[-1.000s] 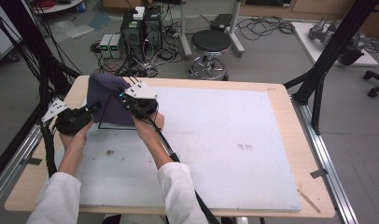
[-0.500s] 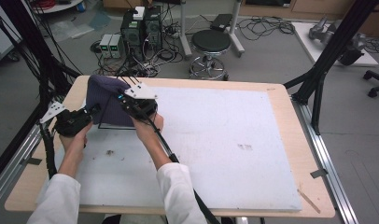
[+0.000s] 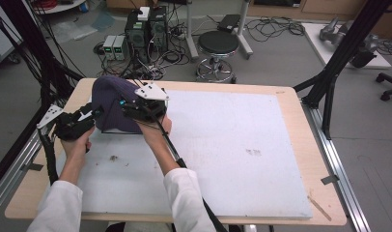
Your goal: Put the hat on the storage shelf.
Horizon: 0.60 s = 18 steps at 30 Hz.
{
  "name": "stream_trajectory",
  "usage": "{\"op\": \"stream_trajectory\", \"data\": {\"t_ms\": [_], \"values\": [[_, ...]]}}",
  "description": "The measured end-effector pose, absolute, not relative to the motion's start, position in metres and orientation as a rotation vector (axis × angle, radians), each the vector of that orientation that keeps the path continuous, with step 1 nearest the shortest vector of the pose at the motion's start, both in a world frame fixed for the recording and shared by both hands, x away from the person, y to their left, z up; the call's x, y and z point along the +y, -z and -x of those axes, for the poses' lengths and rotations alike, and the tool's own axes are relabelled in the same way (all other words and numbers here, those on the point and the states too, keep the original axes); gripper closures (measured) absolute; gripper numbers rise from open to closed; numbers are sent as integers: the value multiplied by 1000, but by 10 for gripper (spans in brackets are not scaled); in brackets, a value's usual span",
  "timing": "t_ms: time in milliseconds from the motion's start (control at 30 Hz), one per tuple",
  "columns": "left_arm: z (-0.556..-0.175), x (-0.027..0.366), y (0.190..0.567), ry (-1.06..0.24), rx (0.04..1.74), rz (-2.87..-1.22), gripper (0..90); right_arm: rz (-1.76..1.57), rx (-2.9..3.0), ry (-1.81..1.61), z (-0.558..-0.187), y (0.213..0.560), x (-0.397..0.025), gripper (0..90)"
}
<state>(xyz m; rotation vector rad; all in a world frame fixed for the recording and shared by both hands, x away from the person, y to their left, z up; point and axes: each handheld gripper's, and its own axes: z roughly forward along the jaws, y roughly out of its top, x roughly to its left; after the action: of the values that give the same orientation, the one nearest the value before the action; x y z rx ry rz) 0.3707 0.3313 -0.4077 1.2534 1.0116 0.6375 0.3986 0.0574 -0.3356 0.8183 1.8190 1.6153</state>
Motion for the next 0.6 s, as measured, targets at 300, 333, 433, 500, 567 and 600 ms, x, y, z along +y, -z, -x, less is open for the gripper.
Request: {"op": "stream_trajectory", "data": {"t_ms": [300, 333, 433, 500, 567, 600], "values": [[-368, 332, 403, -640, 1002, -1200, 329, -825, 1756, -1622, -397, 331, 53, 149], [-367, 332, 402, -654, 999, -1189, 320, -820, 1746, -1630, -396, 330, 52, 148], [-363, 332, 398, -675, 980, -1161, 293, -826, 1718, -1642, -394, 327, 50, 136], [-361, 332, 395, -688, 956, -1146, 305, -837, 1693, -1647, -393, 325, 47, 125], [-358, 331, 392, -705, 945, -1128, 303, -838, 1675, -1661, -390, 321, 45, 120], [-356, 331, 390, -712, 939, -1119, 301, -829, 1666, -1668, -388, 319, 43, 119]]}}
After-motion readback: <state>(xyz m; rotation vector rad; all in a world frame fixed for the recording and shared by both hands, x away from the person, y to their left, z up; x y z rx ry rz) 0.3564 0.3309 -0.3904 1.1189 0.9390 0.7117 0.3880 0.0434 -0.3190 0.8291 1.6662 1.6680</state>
